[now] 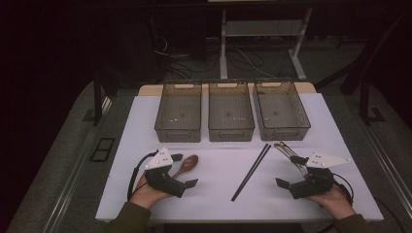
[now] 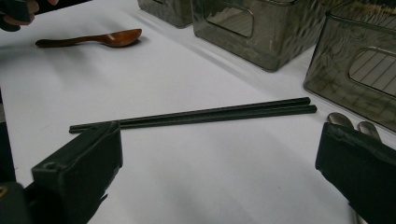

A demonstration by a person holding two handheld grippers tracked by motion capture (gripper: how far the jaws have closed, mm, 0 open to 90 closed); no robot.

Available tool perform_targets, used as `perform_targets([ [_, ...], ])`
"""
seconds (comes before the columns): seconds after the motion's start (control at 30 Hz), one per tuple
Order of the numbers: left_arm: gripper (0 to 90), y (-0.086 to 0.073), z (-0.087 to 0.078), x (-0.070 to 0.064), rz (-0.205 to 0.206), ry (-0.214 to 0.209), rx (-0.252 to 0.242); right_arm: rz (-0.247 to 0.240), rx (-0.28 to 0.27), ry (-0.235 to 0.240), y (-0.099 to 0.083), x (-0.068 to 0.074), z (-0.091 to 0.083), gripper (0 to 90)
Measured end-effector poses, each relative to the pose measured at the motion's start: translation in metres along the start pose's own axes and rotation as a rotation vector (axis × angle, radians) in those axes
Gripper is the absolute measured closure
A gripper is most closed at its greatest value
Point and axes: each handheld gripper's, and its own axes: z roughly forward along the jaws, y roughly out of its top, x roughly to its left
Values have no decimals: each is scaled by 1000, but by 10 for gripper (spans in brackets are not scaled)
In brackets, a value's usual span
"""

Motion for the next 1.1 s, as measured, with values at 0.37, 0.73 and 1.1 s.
perform_targets([
  [0.37,0,0,0,-1,-17,12,-20,3,26,28,2,2,1,0],
  [0.73,0,-1,2,-5,-2,10,-11,8,59,79,7,7,6,176],
  [1.1,0,-2,2,-4,-5,9,-9,-39,118,146,12,22,22,475],
])
